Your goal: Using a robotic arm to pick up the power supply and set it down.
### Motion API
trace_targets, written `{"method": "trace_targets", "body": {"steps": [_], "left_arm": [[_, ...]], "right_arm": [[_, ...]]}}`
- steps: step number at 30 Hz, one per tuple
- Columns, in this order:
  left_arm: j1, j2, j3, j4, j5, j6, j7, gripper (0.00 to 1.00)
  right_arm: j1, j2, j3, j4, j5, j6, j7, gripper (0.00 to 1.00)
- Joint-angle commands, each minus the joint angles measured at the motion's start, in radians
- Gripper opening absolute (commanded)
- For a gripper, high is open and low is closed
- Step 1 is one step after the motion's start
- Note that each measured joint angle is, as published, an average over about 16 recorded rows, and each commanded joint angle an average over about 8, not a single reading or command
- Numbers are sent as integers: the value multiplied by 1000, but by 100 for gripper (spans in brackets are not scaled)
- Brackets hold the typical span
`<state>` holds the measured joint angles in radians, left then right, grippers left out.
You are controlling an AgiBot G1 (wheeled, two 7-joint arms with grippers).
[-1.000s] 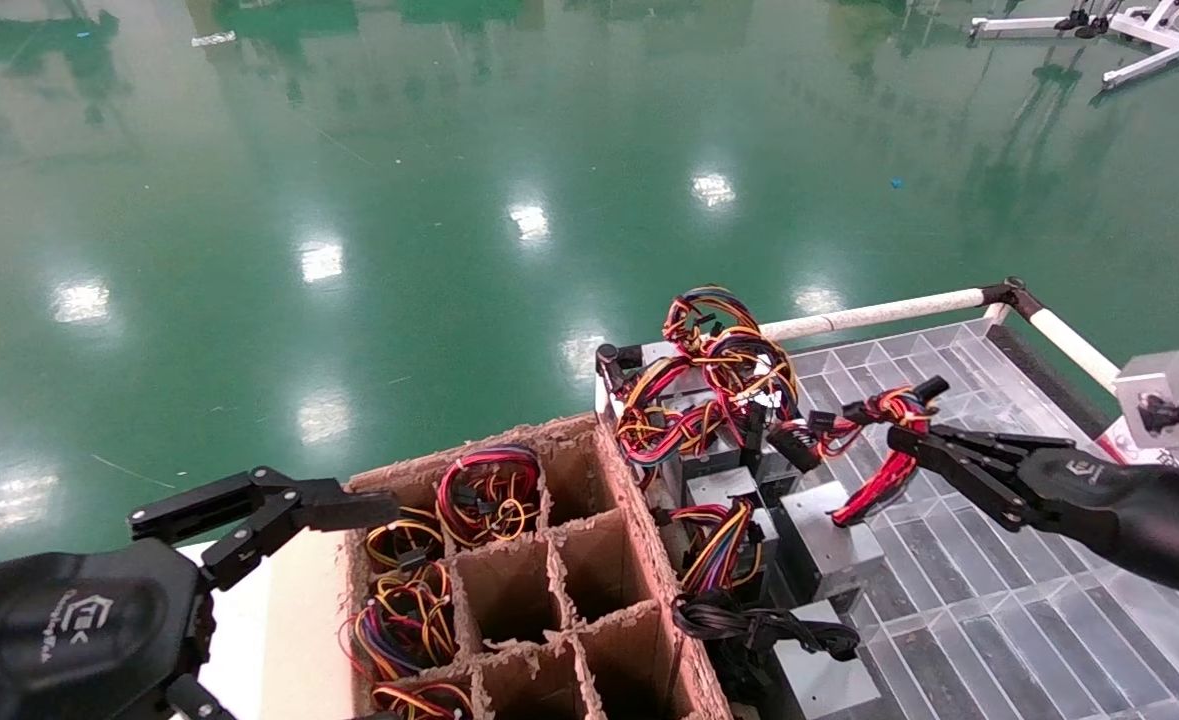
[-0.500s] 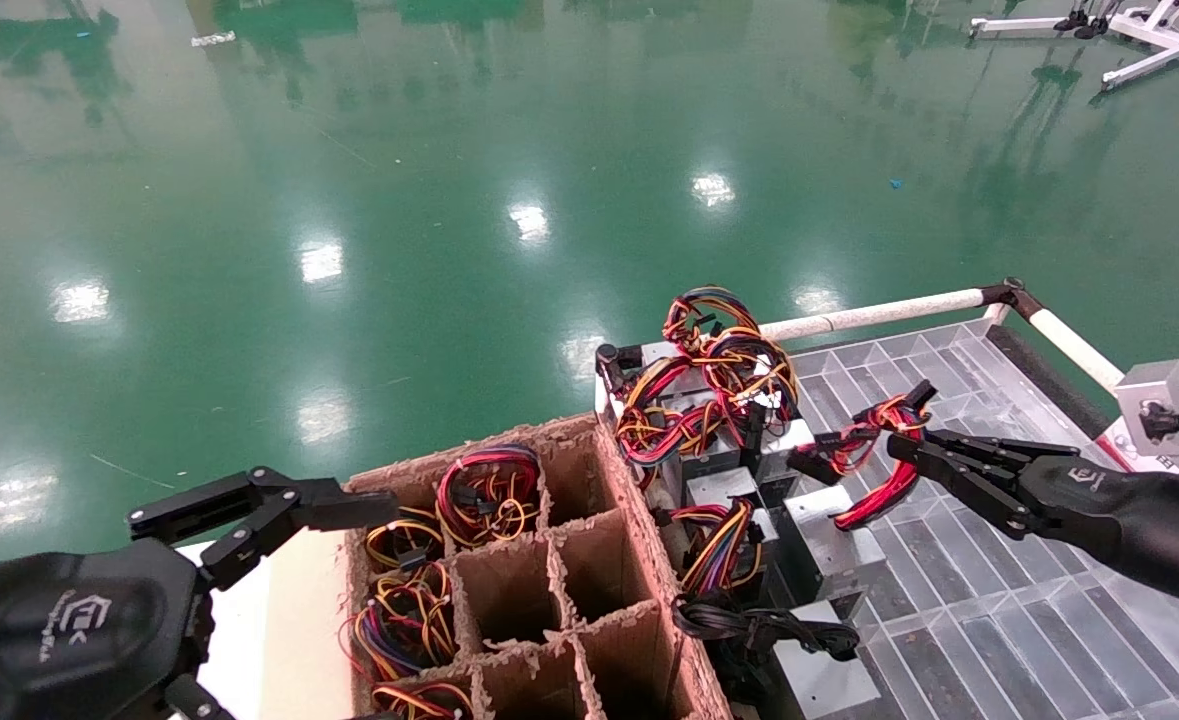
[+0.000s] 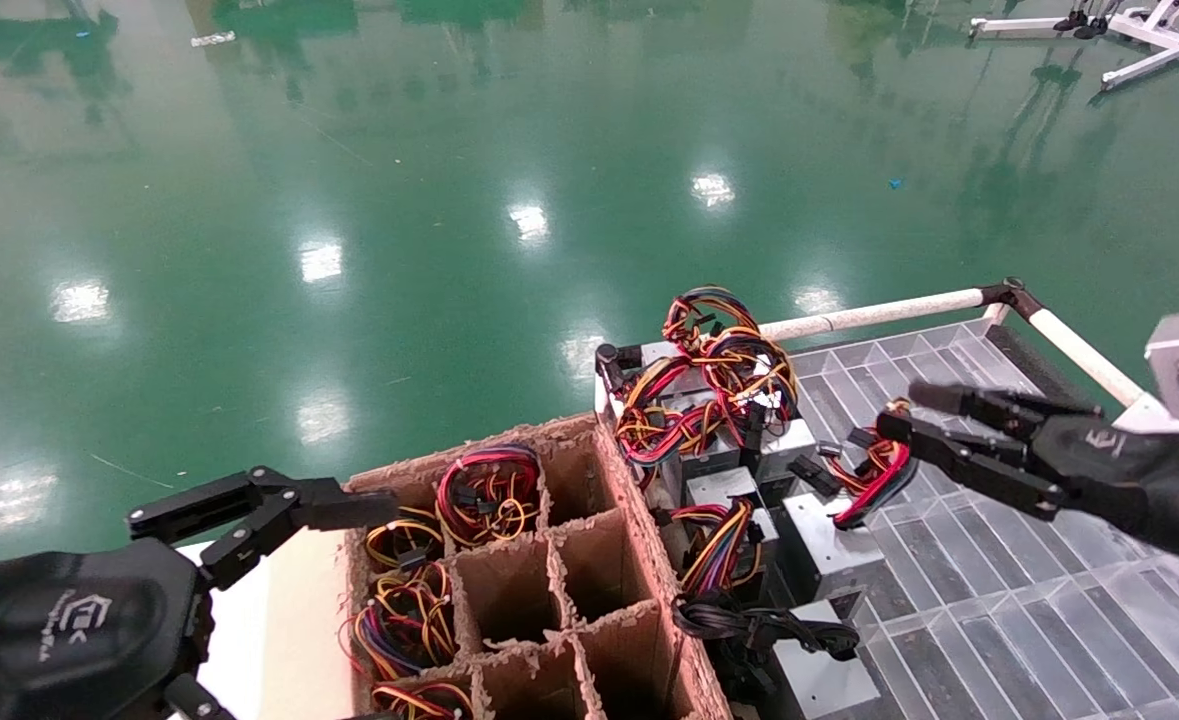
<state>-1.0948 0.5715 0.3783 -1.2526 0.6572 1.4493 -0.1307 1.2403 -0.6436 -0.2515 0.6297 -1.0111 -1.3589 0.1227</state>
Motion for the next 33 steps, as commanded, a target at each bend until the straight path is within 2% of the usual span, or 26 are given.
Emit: {"method": "trace_targets", "body": {"steps": [1,33], "left_arm": [[0,0,0,0,0,0,0,100],[0,0,0,0,0,0,0,100]], "right_arm": [[3,6,1,16,4,-9,5,100],[-88,21,-14,362,153,-79,38,100]]}}
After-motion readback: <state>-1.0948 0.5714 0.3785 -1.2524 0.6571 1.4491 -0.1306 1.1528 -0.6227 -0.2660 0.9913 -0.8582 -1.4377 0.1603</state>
